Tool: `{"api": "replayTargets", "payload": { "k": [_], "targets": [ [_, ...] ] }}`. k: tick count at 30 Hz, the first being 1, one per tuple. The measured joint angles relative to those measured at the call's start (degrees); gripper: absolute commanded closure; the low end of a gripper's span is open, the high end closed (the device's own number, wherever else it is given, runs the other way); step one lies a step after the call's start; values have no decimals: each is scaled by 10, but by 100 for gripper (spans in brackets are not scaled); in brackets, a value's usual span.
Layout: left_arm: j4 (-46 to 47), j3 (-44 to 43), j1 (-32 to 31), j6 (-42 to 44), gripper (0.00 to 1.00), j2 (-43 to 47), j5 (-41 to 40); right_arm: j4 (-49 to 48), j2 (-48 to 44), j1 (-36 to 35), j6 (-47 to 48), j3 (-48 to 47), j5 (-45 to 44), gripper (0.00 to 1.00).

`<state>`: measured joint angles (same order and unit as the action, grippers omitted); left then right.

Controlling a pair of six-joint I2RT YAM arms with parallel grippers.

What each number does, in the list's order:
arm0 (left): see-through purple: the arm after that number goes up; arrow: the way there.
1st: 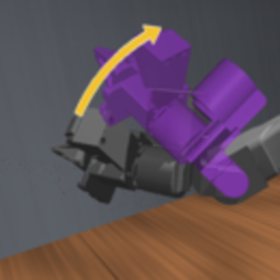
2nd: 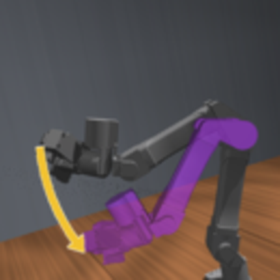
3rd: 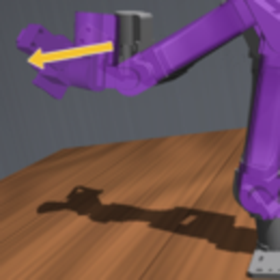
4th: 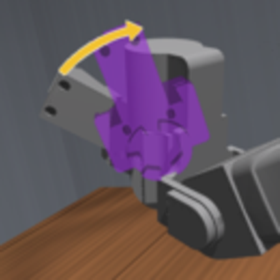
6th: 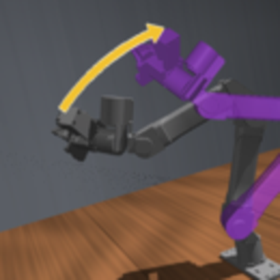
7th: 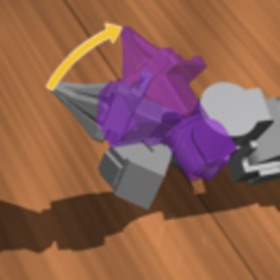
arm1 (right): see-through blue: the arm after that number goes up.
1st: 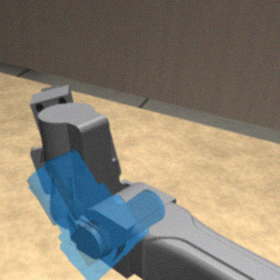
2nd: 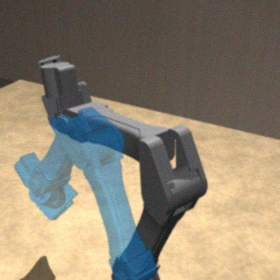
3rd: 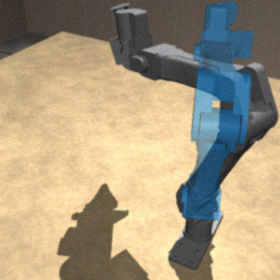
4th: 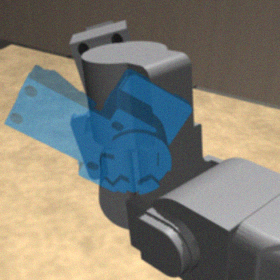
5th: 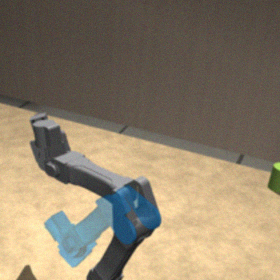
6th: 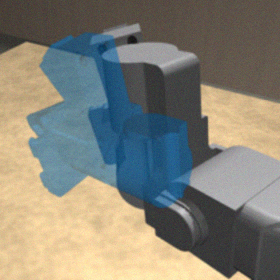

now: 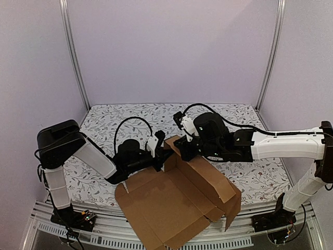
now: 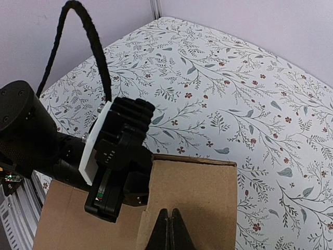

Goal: Fold the paper box

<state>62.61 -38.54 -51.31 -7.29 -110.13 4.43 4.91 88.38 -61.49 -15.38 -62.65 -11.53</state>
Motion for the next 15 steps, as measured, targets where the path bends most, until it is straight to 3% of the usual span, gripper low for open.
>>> {"api": "replayTargets", "payload": {
  "k": [5, 9, 15],
  "targets": [
    [0, 1, 0, 0, 100, 0, -2, 4, -4, 0, -2, 1, 0, 88],
    [-21, 5, 1, -1, 100, 19, -15, 16, -19, 0, 2, 2, -1, 70],
    [-74, 23, 2, -9, 100, 83, -74, 45, -84, 0, 17, 5, -13, 53]
  ]
}}
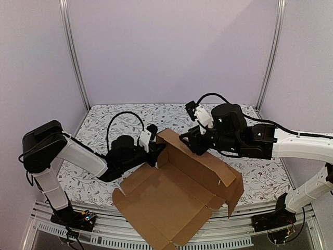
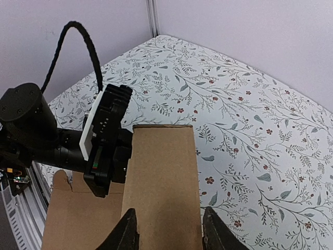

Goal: Fold the paper box

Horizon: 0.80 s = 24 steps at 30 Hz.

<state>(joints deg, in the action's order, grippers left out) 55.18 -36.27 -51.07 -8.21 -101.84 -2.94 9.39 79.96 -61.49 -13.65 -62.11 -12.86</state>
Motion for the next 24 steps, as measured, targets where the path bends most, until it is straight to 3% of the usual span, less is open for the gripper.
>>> {"api": "replayTargets", "payload": {
  "k": [10, 16, 24],
  "targets": [
    [-87, 35, 2, -47, 100, 78, -115, 56, -74, 0, 46, -1, -65, 27],
    [-151, 37, 5, -82, 100, 113, -168, 112, -73, 0, 68, -11, -103, 18],
    [-223, 30, 5, -104, 100, 130, -209, 161, -85, 1, 62, -21, -123, 15]
  ]
}}
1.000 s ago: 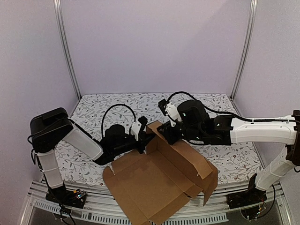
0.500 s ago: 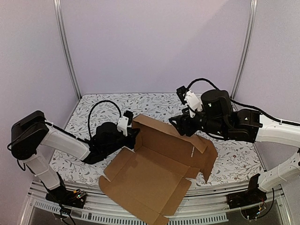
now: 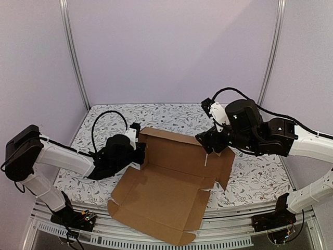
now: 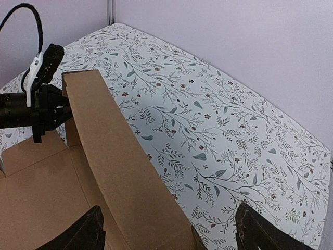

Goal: Fold the paper box

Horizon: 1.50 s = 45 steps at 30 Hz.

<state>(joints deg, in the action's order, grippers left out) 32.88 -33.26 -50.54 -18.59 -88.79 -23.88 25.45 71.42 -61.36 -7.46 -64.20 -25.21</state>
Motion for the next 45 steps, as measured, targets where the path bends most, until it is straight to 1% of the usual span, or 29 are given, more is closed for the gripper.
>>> {"api": "replayTargets", "payload": {
  "k": [2, 3, 4, 6, 9, 10, 11, 18, 24, 30, 45],
  "targets": [
    [-15, 0, 0, -10, 100, 4, -9, 10, -10, 0, -7, 0, 0, 22],
    [-23, 0, 0, -16, 100, 7, -15, 15, -17, 1, -12, 0, 0, 29],
    [-28, 0, 0, -22, 100, 9, -21, 21, -22, 1, -16, -2, 0, 41],
    [-40, 0, 0, -31, 100, 11, -30, 31, -31, 2, -24, -6, 0, 62],
    [-64, -7, 0, -40, 100, 11, -37, 42, -38, 3, -35, -12, 0, 88],
    [-71, -10, 0, -42, 100, 11, -37, 45, -39, 3, -35, -13, 0, 96],
    [-80, -14, 0, -45, 100, 11, -37, 48, -39, 3, -45, -14, -1, 100],
    [-133, -20, 0, -74, 100, 34, -54, 61, -39, 10, -53, -12, -8, 100],
    [-173, -21, 0, -94, 100, 53, -68, 58, -36, 31, -64, 16, 4, 100],
    [-193, -21, 0, -109, 100, 59, -68, 31, -12, 63, -79, 42, 36, 100],
    [-231, -33, -1, -142, 100, 59, -66, -54, 73, 74, -105, 43, 87, 100]
  ]
}}
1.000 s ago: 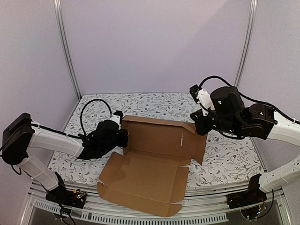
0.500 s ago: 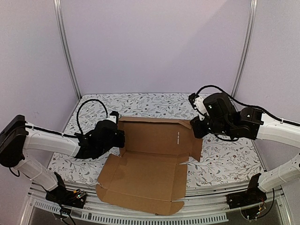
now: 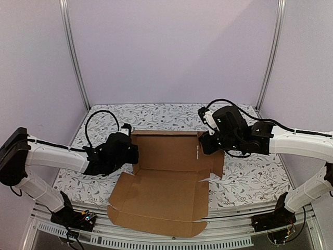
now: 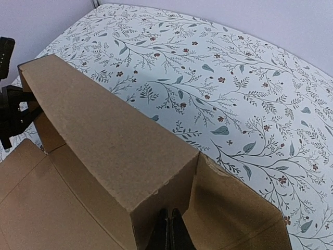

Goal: Fold the paper box

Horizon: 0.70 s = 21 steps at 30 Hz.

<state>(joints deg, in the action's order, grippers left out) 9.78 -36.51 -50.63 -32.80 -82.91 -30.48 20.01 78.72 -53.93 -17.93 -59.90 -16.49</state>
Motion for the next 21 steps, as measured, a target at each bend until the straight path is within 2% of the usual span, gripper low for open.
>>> {"api": "replayTargets", "payload": {
  "k": [11, 21],
  "targets": [
    [-17, -9, -2, -13, 100, -1, 1, -82, 49, 0, -46, 0, 27, 100],
    [-20, -17, -3, -34, 100, -3, 14, -186, 55, 0, -115, 23, -3, 100]
  ]
}}
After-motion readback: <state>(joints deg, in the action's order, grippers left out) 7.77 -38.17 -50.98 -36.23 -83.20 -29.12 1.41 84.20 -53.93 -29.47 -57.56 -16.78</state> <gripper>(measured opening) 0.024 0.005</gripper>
